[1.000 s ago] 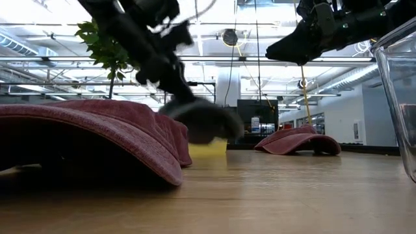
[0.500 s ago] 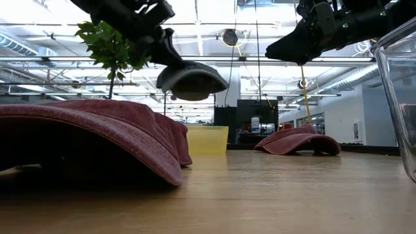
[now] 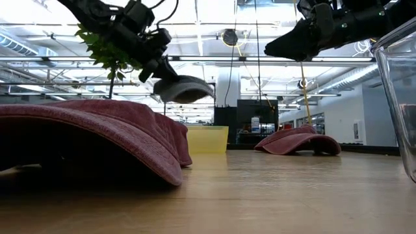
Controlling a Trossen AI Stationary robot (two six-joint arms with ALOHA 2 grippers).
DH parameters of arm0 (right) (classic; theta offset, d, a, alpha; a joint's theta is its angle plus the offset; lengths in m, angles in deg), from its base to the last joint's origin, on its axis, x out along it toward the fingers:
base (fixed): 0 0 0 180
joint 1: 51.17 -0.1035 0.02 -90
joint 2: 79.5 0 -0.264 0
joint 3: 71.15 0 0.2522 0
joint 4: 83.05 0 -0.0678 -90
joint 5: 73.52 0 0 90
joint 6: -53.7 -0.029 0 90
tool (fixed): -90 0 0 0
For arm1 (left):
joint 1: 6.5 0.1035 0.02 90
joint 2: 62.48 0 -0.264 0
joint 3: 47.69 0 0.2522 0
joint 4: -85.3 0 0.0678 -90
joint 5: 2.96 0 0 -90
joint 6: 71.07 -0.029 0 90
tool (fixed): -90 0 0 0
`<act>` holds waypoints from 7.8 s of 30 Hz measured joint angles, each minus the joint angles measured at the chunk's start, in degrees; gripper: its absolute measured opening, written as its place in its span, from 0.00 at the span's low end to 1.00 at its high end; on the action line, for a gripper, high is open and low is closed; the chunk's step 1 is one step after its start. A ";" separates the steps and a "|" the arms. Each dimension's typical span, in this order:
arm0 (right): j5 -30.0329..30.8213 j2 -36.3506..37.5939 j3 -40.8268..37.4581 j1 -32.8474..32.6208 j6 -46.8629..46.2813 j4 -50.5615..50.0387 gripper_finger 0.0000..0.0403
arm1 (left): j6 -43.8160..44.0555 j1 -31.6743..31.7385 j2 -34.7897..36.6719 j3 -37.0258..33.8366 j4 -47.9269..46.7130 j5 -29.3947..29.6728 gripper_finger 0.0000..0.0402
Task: Pick & Place hat
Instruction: Put the right blue cap into the yellow bin, then move the top red cap to the center of the table
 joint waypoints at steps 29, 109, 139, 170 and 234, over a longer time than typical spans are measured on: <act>0.15 0.00 -0.02 7.07 9.57 1.60 0.32 | -7.68 2.64 -16.83 0.01 4.66 -0.67 0.05; -16.83 -8.11 2.39 11.36 -2.80 13.57 0.32 | 36.78 -17.94 16.66 -0.02 -39.85 1.45 0.20; -11.91 -8.26 21.10 26.98 3.14 -53.07 0.32 | 39.48 -20.97 16.92 -0.02 -36.79 6.45 0.20; -9.07 -23.78 22.77 32.13 6.46 -58.74 0.32 | 32.50 -20.97 16.92 -0.02 -32.82 6.49 0.20; -4.60 -15.64 23.85 17.07 -1.74 -45.34 0.01 | 33.11 -20.94 16.92 -0.02 -33.65 8.92 0.20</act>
